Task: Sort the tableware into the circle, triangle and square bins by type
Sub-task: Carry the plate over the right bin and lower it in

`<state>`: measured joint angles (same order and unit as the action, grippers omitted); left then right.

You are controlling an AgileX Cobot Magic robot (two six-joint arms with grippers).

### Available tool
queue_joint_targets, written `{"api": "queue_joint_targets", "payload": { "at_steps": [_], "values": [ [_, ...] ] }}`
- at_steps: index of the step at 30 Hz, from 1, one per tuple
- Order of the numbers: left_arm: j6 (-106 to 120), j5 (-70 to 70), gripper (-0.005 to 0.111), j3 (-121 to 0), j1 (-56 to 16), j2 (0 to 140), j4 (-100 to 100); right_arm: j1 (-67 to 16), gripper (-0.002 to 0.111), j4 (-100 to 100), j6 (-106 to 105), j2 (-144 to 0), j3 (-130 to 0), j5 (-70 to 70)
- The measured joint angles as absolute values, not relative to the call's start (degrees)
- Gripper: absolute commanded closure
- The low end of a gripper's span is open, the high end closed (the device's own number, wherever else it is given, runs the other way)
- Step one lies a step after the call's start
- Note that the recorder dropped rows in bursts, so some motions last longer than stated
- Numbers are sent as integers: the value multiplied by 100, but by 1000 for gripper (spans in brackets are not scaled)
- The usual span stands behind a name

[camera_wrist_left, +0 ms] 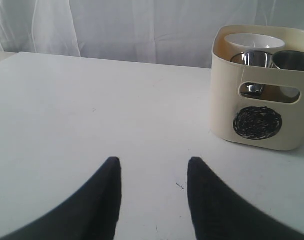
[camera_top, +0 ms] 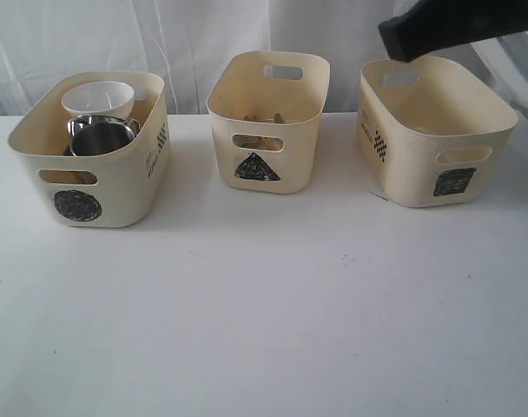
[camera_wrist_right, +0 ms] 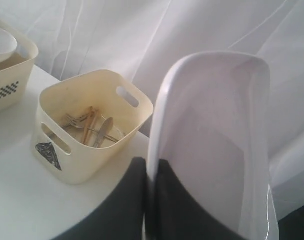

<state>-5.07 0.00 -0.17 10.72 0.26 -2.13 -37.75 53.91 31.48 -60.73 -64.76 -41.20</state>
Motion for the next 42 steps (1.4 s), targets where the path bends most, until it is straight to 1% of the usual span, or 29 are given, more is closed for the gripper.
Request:
{"api": "queue_joint_targets", "payload": {
  "at_steps": [4, 15, 22, 31, 42],
  "values": [
    [-507, 0, 60, -17, 1072, 26, -213, -3397, 108, 5379, 3134, -6254, -6476, -3822],
    [-507, 0, 60, -17, 1072, 26, -213, -2357, 108, 4841, 3048, -6945, -6593, -2447],
    [-507, 0, 60, -17, 1072, 26, -213, -1886, 108, 4114, 1965, -7526, -7012, -1831],
    [-507, 0, 60, -17, 1072, 26, -213, -1364, 108, 3810, 1684, -8351, -7372, -1568],
    [-507, 0, 60, -17, 1072, 26, -213, -1216, 108, 3457, 991, -8959, -7409, -634]
  ]
}}
